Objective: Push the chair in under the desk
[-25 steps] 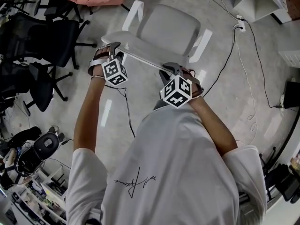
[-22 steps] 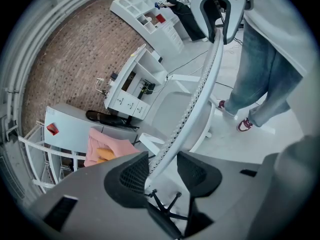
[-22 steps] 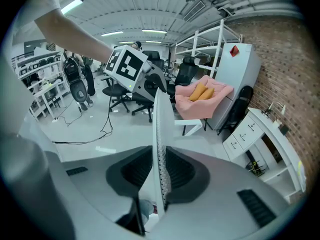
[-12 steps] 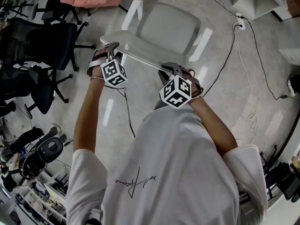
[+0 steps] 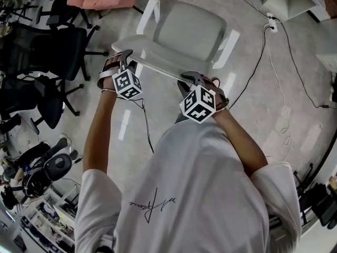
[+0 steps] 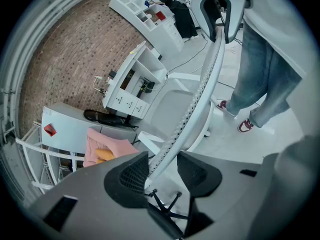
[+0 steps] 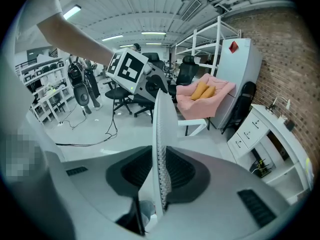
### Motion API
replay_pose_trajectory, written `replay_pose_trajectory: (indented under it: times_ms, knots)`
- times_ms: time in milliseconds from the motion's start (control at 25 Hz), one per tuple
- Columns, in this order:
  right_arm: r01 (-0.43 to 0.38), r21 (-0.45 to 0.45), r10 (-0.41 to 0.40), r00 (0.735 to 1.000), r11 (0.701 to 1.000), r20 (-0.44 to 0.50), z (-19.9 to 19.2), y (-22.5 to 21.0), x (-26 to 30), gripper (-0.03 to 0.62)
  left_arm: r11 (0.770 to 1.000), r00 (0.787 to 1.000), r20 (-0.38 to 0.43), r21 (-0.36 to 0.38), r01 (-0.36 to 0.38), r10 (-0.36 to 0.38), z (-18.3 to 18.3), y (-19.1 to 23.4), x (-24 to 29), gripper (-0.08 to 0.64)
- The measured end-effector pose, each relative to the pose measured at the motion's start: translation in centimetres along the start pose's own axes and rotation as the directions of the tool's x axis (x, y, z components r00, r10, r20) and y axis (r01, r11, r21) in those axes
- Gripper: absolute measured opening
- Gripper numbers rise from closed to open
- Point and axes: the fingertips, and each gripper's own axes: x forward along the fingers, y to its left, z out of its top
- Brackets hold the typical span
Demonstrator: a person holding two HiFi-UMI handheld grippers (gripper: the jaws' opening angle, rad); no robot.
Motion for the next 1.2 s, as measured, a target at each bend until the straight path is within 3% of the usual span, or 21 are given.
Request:
replay_pose_trajectory:
  times_ms: [720,1200]
  knots:
    - [-0.017,0.009,0.017,1.000,1.000,0.015,-0.2,-2.7,0.2,0.103,1.000,1.000,-0.017,0.016,0.020,-0.020,1.6,2.0,2.0,0.177]
    - [-0.011,0.011,0.011,1.000,1.000,-0.002,-2.0,-4.9,-0.9,0.104,0.998,0.999,0.023,0.033,0.044,-0.045,4.2,1.6,2.6,0.176]
